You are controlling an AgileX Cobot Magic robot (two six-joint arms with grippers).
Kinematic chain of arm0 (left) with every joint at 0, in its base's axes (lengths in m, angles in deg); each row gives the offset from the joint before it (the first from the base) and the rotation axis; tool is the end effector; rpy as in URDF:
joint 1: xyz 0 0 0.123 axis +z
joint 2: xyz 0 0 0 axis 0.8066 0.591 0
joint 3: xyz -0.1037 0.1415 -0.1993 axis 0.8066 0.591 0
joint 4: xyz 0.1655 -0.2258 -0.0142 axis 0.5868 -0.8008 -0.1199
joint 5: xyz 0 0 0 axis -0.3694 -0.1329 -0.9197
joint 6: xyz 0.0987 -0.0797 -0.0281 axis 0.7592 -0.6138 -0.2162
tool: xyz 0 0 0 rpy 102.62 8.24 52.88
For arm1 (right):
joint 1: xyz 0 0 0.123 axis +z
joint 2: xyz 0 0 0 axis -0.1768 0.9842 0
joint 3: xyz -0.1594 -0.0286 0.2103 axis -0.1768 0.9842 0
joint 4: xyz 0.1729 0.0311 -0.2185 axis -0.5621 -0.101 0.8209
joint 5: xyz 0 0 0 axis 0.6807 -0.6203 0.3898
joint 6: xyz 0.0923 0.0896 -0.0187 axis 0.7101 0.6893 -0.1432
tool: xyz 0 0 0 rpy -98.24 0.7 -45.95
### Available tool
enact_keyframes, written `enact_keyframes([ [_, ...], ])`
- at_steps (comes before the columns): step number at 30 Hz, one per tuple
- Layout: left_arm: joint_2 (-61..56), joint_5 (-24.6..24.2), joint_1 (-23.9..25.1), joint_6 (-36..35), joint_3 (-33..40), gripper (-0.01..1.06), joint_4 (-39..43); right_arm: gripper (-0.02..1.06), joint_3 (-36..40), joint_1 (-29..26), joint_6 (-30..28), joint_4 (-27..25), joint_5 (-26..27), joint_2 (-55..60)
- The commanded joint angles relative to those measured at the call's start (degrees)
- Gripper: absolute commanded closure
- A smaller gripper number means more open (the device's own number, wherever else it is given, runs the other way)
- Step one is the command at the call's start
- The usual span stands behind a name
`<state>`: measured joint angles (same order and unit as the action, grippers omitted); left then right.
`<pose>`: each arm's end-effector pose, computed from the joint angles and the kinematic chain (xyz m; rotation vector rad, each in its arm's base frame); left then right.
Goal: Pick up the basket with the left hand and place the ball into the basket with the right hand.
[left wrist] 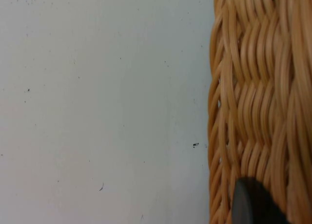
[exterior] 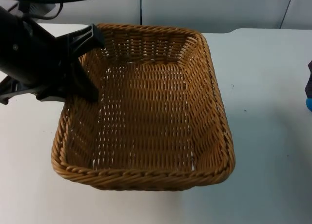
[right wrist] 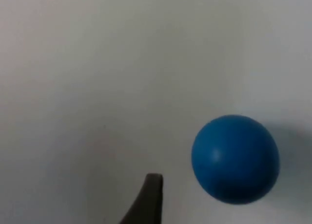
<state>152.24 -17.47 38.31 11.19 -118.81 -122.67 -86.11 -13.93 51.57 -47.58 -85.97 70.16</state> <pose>0.3168 -0.1478 0.1134 -0.1204 2.7151 -0.8522 0.4135 -0.0215 0.0621 -0.1794 2.8019 -0.0005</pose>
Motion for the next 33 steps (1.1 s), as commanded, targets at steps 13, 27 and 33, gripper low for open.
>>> enact_keyframes([
  [13,-0.9,0.7,-0.1,1.0,0.0,1.05,-2.2,0.24,-3.7,-0.4,-0.5,-0.5,2.2,8.2],
  [27,-0.9,0.5,-0.1,1.3,0.0,1.05,-2.5,1.05,-3.7,-0.4,-0.5,-2.6,2.3,8.8],
  [33,-0.9,0.5,-0.1,1.3,0.0,1.05,-2.5,1.05,-3.7,0.3,-0.4,-3.4,-0.9,2.7],
])
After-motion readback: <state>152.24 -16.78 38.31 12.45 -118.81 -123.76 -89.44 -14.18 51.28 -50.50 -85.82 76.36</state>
